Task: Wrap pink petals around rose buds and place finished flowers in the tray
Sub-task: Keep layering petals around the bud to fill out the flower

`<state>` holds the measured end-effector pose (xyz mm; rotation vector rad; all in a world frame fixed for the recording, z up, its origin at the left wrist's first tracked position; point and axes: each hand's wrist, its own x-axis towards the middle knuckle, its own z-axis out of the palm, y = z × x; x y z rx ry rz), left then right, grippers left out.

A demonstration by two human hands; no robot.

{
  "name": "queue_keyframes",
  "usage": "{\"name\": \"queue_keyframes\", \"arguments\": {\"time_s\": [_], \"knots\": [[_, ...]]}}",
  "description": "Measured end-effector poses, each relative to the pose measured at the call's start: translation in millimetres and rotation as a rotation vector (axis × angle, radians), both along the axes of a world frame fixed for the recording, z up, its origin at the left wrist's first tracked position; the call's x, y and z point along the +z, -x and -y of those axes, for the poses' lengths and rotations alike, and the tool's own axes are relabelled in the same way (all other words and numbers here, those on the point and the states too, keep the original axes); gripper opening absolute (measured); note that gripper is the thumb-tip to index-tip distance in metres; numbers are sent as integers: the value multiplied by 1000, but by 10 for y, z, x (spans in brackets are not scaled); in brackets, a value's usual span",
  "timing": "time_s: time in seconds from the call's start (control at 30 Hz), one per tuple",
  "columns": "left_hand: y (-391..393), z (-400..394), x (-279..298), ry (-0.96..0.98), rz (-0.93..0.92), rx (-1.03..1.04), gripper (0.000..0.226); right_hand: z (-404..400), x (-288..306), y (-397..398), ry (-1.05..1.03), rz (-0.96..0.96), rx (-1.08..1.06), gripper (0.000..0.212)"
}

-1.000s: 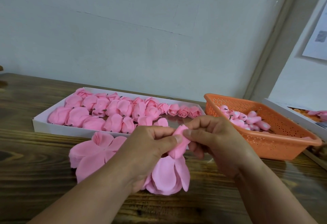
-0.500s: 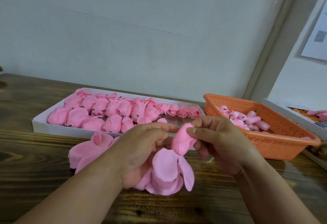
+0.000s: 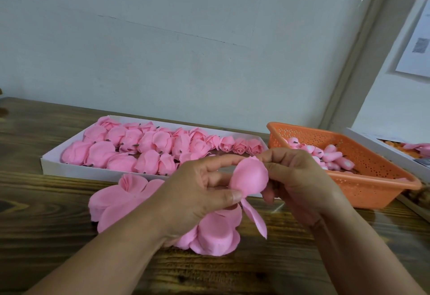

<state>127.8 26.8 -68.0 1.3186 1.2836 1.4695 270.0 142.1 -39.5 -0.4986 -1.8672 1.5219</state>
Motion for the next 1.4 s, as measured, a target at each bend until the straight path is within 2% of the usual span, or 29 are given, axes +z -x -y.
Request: {"name": "queue_keyframes", "arguments": {"time_s": [0.27,0.4,0.57,0.67,0.77,0.83,1.0,1.13,1.27,1.37,1.4], "knots": [[-55,-52,-64,-55,138,121,37,68,-20,43,-25,34,-9,9],[-100,-63,-80,-28,134,243,14,108,-40,72,-31,29,3,10],[-135,-82,-118,-52,32,414,4,164,-61,117,-42,36,-4,13],[-157,-82,-137,-111,-113,512,8,183,-93,149,-54,24,-35,19],[-169,-84,-145,-170,-195,562,15,186,-116,162,-62,28,-64,17],[-162,-86,-139,-185,-209,559,18,186,-123,164,-61,37,-70,16],[-135,-77,-120,-176,-107,477,12,183,-124,173,-31,18,-99,13],[-114,-65,-114,-103,-27,390,23,169,-136,161,0,-3,-105,12],[-95,-53,-74,-75,83,359,22,167,-95,136,21,6,-2,17],[-78,-56,-57,-52,155,353,20,135,-37,87,56,27,116,6],[-76,-52,-49,-37,193,334,19,118,-31,70,61,39,140,9]]}}
